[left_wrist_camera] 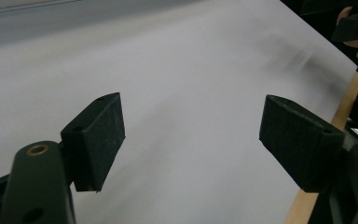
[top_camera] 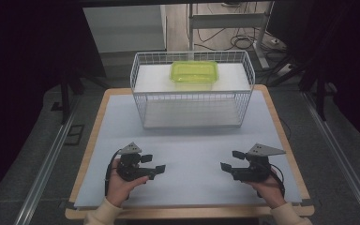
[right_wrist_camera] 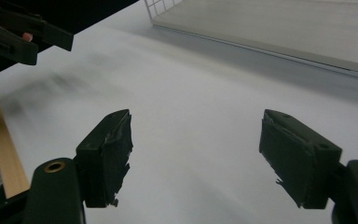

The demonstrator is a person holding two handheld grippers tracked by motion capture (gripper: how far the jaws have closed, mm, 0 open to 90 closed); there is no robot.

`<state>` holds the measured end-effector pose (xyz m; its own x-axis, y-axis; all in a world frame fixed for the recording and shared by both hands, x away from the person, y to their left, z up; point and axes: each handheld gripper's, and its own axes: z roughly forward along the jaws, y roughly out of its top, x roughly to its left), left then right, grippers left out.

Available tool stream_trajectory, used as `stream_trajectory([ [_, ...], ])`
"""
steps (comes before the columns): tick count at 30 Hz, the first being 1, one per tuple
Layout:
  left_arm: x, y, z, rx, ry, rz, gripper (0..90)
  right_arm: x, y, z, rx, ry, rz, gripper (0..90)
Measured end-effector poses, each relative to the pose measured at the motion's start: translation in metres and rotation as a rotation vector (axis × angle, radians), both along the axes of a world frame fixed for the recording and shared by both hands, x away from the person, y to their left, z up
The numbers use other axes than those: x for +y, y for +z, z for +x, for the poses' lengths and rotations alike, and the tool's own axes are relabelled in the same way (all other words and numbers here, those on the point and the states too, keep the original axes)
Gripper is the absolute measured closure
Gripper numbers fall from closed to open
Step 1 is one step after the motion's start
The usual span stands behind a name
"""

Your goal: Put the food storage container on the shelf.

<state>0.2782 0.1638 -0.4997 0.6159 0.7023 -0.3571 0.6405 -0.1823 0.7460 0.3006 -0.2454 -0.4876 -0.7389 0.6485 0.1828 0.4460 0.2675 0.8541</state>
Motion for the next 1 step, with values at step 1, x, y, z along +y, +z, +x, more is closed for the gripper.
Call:
stream_trajectory([
  [1,0.0008,-0.0016,0.001,0.004,0.004,0.003,21.8,-0.0009,-0.0009,0.0008,0.0,-0.003,-0.004,24.6],
])
